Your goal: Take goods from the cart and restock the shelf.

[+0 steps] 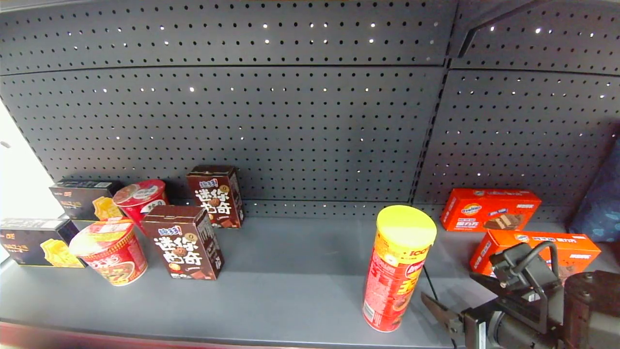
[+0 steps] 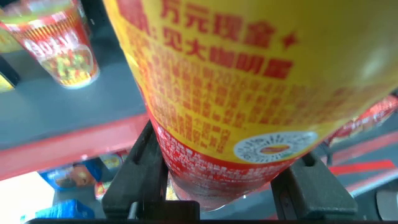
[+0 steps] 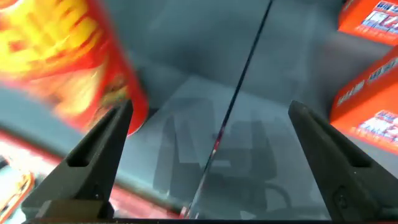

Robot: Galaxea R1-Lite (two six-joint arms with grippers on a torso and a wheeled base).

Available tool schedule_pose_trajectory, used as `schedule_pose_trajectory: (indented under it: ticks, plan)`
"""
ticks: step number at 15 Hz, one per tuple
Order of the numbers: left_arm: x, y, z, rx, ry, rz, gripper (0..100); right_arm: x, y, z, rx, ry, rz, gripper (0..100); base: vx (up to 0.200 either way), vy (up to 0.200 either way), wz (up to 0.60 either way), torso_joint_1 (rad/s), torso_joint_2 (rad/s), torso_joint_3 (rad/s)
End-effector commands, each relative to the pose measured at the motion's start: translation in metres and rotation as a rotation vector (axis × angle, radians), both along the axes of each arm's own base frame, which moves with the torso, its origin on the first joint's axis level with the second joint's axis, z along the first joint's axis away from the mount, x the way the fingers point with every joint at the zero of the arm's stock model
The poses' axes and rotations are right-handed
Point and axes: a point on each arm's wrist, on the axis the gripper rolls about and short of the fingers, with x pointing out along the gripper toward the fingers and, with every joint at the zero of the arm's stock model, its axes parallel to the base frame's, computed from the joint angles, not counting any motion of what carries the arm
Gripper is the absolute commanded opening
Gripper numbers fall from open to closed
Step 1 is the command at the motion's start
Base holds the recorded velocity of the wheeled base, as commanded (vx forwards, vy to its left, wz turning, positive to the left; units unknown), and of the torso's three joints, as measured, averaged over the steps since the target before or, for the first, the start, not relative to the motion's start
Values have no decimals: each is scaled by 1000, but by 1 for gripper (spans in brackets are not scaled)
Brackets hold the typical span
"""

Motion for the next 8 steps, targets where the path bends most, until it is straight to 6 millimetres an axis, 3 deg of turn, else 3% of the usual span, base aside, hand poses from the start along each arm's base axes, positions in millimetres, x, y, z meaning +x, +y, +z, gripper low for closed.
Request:
schedule_pose_trajectory:
  ticks: [1,4,8]
  plan:
    - [1,0,-3,0,1,0,0,22,3,-3,-18,11,-47,100,0,0,0,0,0,0]
    - [2,0,-4,-2,-1,0,0,37,13,-6,-25,17,-47,100,0,0,0,0,0,0]
    - [2,0,-4,-2,0,-2,0,24,21,-8,-28,20,16,100,0,0,0,0,0,0]
